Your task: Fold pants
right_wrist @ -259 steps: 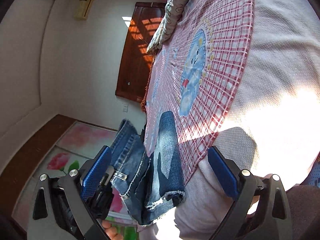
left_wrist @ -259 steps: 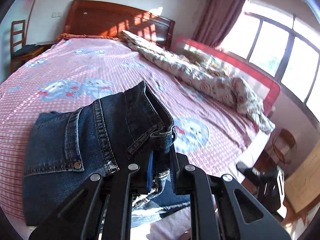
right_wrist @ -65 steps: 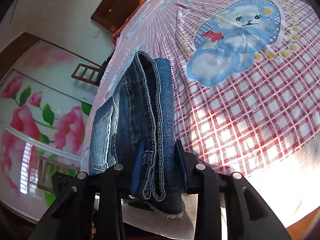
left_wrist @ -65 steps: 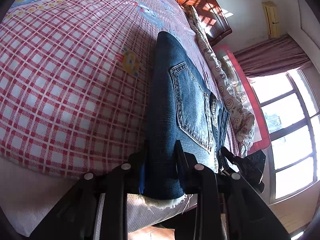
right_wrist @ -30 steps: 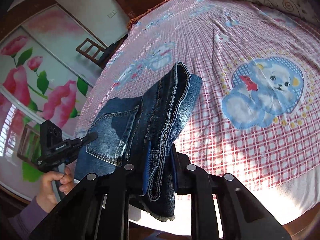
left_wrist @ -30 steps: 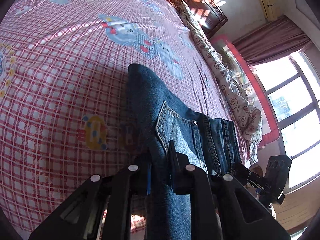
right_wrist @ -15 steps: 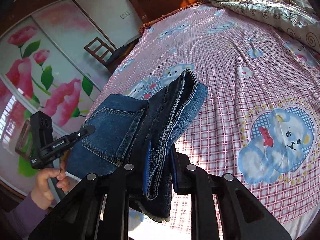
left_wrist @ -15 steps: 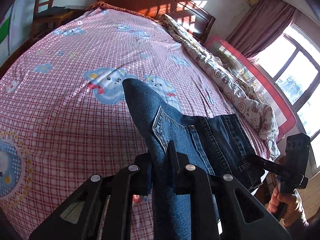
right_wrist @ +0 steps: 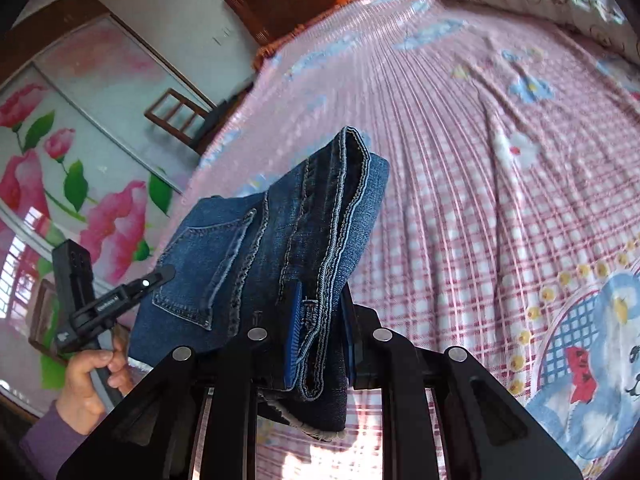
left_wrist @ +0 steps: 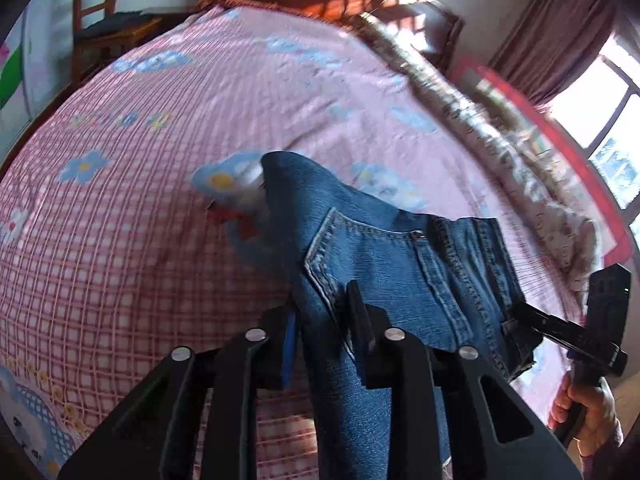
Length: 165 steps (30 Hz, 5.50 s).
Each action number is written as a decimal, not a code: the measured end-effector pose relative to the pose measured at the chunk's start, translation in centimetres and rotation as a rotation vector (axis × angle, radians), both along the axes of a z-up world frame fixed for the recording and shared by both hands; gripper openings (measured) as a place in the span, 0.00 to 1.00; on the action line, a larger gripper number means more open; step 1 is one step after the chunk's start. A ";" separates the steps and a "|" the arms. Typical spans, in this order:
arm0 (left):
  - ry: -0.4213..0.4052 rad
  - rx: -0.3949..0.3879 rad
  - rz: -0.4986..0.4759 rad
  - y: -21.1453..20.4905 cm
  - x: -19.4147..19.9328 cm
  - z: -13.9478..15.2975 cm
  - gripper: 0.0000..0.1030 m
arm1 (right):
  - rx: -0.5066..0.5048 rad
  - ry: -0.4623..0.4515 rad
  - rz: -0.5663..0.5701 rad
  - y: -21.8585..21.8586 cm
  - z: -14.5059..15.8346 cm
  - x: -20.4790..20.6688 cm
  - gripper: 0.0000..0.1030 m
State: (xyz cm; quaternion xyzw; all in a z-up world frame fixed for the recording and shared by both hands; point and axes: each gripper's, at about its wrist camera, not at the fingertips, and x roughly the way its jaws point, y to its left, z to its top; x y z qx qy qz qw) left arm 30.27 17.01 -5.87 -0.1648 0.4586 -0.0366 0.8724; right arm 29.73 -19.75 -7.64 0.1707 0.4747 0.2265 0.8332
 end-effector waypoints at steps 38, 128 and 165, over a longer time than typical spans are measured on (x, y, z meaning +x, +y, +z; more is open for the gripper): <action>-0.012 0.201 -0.021 -7.7 -7.5 -1.9 0.78 | 0.034 -0.049 -0.163 -0.9 1.2 2.7 0.40; -0.543 0.395 0.115 -11.2 -33.5 1.5 0.98 | -0.410 -0.432 -0.076 2.7 1.6 -30.0 0.88; -0.789 0.319 0.019 -12.0 -29.4 8.5 0.98 | -0.377 -0.640 -0.245 2.3 9.6 -28.5 0.90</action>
